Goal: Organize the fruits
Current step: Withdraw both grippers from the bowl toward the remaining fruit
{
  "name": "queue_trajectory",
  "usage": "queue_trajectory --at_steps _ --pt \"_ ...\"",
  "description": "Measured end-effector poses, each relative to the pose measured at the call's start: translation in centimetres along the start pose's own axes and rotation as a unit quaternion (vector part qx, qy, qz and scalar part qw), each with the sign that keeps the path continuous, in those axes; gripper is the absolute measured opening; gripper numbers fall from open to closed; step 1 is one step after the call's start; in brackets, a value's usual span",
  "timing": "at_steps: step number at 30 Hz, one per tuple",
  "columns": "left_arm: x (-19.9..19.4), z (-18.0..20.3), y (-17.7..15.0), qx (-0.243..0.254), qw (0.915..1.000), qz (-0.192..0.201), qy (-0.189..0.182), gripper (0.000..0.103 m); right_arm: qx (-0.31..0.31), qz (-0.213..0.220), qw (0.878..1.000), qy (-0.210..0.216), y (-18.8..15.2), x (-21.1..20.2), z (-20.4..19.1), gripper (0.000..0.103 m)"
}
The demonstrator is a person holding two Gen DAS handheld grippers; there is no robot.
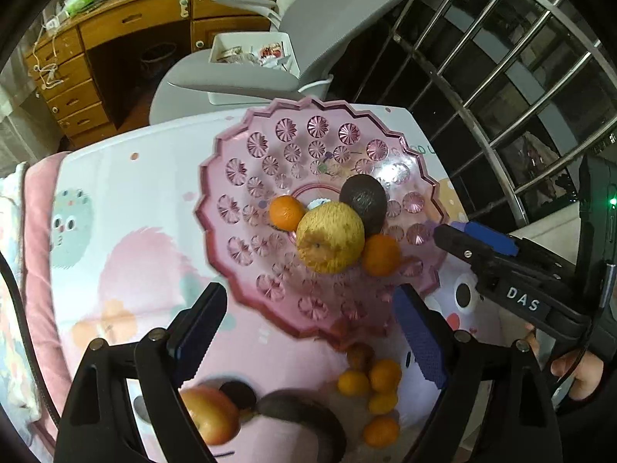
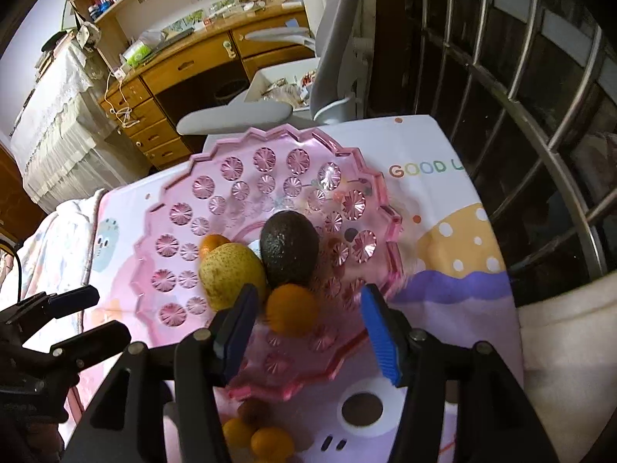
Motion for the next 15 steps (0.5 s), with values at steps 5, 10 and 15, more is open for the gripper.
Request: queue_trajectory --at_steps 5,10,15 --pt "-4.0 -0.3 -2.2 0.005 0.9998 0.017 0.007 0.087 0.006 0.013 1.0 -0.001 -1.6 -3.4 -0.4 0.056" --pt "-7.2 -0.9 -4.7 0.012 0.9995 0.023 0.015 0.087 0.017 0.023 1.0 -0.003 -3.9 -6.6 -0.7 0.056" --pt "-9.6 -1.5 -6.9 0.013 0.9994 0.027 0.019 0.087 0.033 0.022 0.999 -0.004 -6.8 -9.2 -1.1 0.056"
Point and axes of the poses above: each gripper's, at about its wrist camera, not at the fingertips, and x roughly the way its jaws point, z to its right, y to its top, the point moved 6 cm from there along x, roughly the way its jaws point, and after that the axes turned 12 degrees about -y, right-handed, at the moved point
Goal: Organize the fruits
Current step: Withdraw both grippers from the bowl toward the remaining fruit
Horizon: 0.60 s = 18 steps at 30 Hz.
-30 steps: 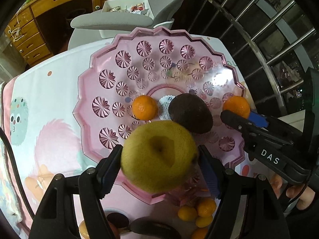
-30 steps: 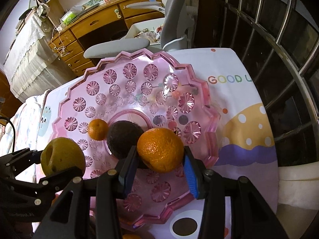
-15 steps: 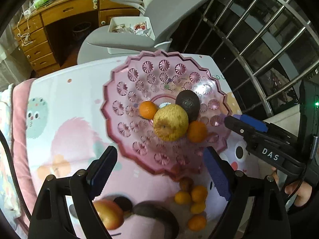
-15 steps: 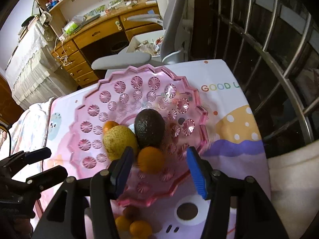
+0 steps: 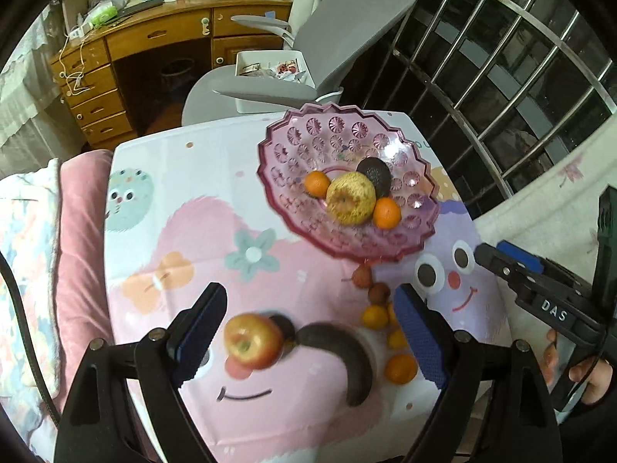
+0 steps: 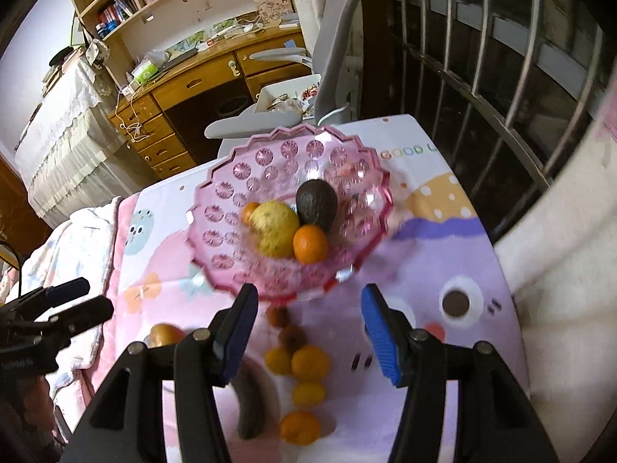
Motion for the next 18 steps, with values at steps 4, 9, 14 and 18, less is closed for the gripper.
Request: queue_trajectory --at_steps 4,9,14,18 --pt "-1.6 -0.6 -1.7 0.005 1.0 -0.003 0.004 0.087 0.019 -0.013 1.0 0.001 -2.5 -1.5 -0.1 0.057" --pt "-2.7 -1.1 -3.8 0.014 0.9998 -0.01 0.008 0.087 0.051 -0.035 0.998 0.007 -5.9 -2.6 -0.1 0.061" --pt "-2.8 -1.8 -6.2 0.016 0.9995 -0.026 0.011 0.087 0.073 -0.055 0.996 0.01 -8.4 -2.7 -0.6 0.062" --pt "-2.2 -2.6 -7.9 0.012 0.9989 -0.042 0.015 0.087 0.082 -0.079 0.993 0.014 -10.3 -2.2 -0.9 0.062"
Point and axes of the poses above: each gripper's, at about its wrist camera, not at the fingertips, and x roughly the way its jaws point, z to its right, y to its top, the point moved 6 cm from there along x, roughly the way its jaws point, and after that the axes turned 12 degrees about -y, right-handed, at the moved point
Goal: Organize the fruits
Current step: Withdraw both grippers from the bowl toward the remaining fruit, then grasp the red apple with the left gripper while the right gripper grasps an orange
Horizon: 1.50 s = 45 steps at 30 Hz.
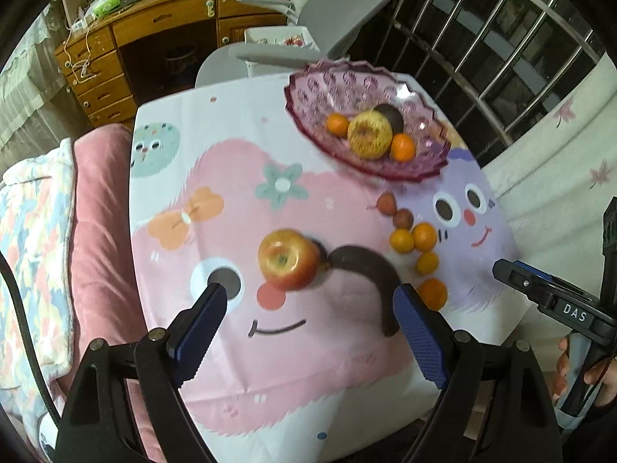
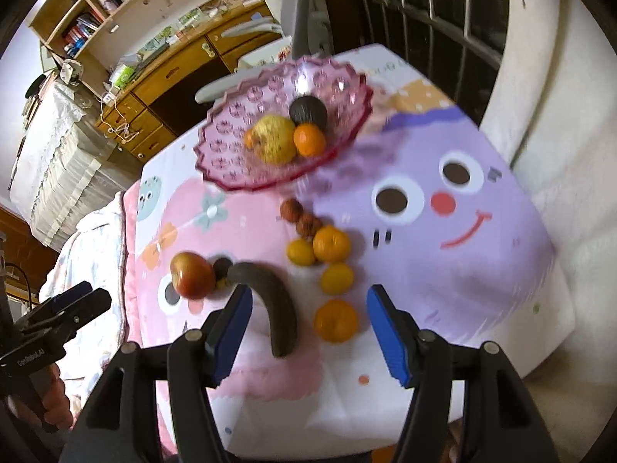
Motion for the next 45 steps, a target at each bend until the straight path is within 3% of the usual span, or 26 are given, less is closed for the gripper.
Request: queue_trajectory --at_steps 10,17,22,34,40,45 --pt "3.2 -2.1 -1.2 -0.025 0.9995 -0.019 0.005 0.091 -0.002 -0.053 0.999 -0.005 -3.9 2.8 -0.6 0.064" --pt "6.5 -2.9 -1.3 -0.031 0.9993 -0.023 0.0 0.094 -0.007 -0.063 0.998 -0.023 -5.4 5.4 0.1 0.064" --pt "9.2 -3.8 -1.2 -0.047 0.9986 -0.024 -0.007 0.094 -0.023 -0.055 0.997 -0.041 -6.4 7.6 0.2 0.064" --pt "13.6 -5.8 0.6 -0.076 0.9969 -0.018 -0.003 0.094 -0.069 0.014 0.996 -0.061 -6.6 10.2 -0.1 0.064" --pt "15.1 -6.0 0.9 -0.09 0.9957 -0.019 -0.006 0.094 -0.081 0.014 0.995 -0.051 -6.0 11.2 -0.2 0.063" --pt "15.8 -6.2 1.1 -0.099 0.9949 -0.02 -0.003 0.082 -0.1 0.013 0.994 -0.044 -5.7 11.5 -0.7 0.051"
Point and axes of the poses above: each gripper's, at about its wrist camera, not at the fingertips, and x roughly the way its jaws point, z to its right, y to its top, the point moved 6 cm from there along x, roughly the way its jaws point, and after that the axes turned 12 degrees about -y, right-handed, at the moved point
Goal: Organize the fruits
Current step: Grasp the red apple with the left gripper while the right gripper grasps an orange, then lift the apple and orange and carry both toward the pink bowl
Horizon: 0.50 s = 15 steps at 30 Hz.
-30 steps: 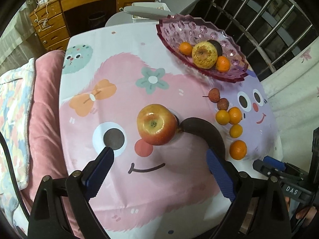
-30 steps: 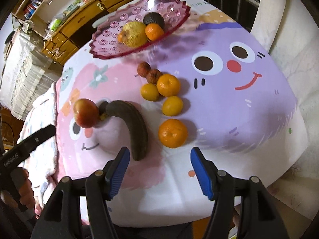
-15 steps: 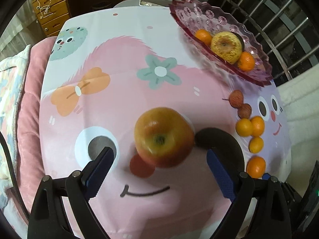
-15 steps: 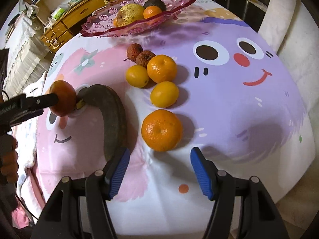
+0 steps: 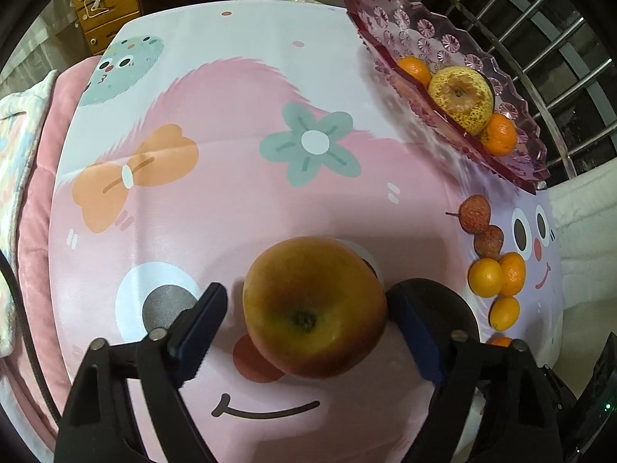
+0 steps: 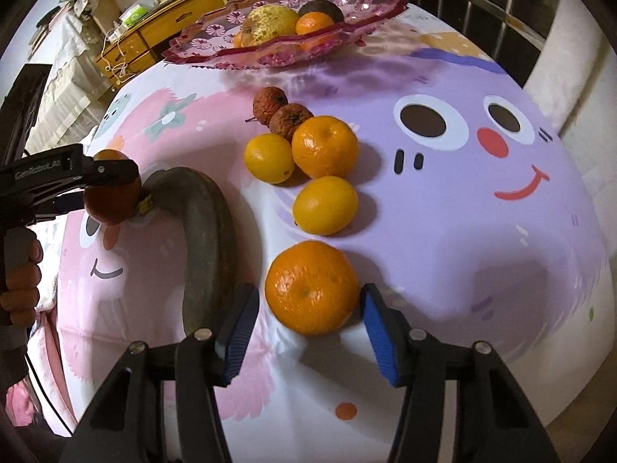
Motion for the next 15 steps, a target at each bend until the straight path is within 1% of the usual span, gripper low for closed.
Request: queue_trajectory --at_steps 2,3,6,7,15 --pt "0.1 -0.2 0.0 -0.007 1.0 0.0 -0.002 0.074 -0.006 -0.001 1.0 0.002 0.1 0.0 -0.1 0.048" --pt "0.1 -0.3 0.0 -0.01 0.9999 0.0 -0.003 0.074 -0.008 -0.002 1.0 0.001 0.2 0.1 -0.1 0.046" --pt "0.2 -0.3 -0.1 -0.02 0.9997 0.001 -0.013 0.07 -0.012 -0.004 1.0 0.006 0.2 0.1 0.0 0.045" --pt "0.2 -0.3 -0.2 -0.02 0.9997 0.002 -0.016 0.067 -0.014 -0.006 1.0 0.007 0.2 0.1 0.0 0.045" --pt "0.1 -0.2 -0.3 -0.027 0.9995 -0.003 -0.012 0.066 -0.019 -0.013 1.0 0.001 -0.8 -0.2 -0.1 0.044"
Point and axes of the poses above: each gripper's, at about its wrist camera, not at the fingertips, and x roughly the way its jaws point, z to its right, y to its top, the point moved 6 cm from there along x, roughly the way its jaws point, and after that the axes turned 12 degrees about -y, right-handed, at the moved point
